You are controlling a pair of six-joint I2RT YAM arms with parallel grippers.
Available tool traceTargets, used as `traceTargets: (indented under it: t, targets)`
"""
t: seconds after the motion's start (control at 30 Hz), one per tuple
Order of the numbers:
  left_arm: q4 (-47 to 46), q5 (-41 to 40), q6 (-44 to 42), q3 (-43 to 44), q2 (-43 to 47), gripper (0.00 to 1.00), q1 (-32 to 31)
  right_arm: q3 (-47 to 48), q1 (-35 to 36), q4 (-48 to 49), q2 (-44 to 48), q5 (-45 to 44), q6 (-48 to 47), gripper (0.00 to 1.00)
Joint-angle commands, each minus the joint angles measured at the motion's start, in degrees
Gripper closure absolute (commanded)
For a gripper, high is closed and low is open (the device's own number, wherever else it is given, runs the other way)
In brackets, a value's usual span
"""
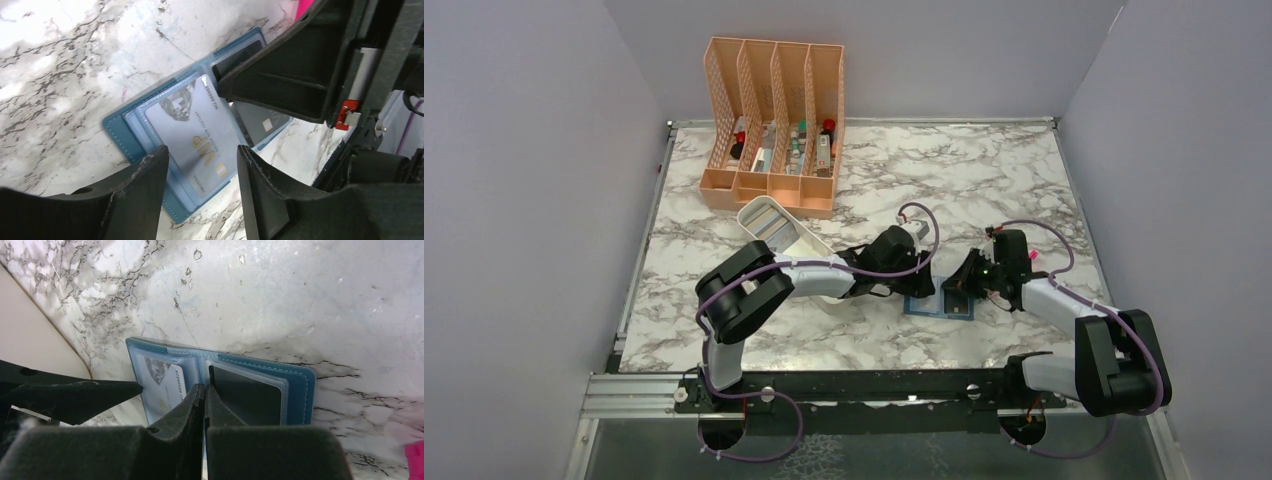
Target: Put the credit cards into the card holder
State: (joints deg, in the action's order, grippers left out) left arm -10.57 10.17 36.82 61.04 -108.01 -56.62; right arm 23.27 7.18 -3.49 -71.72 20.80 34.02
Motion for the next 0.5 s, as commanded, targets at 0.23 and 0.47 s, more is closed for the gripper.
traceTargets:
  t: [0.23,0.47]
  targets:
    - [0.75,-2.63,-0.94,-1.35,1.49,0.43,0.03,-1.65,0.11,-1.39,-0.52,-2.21,-1.50,0.92]
    - [-1.81,-0.04,0.07,-1.44,1.77,0.43,0.08,-1.67,0.11,-1.19,-0.78,-2.16,-1.54,0.92]
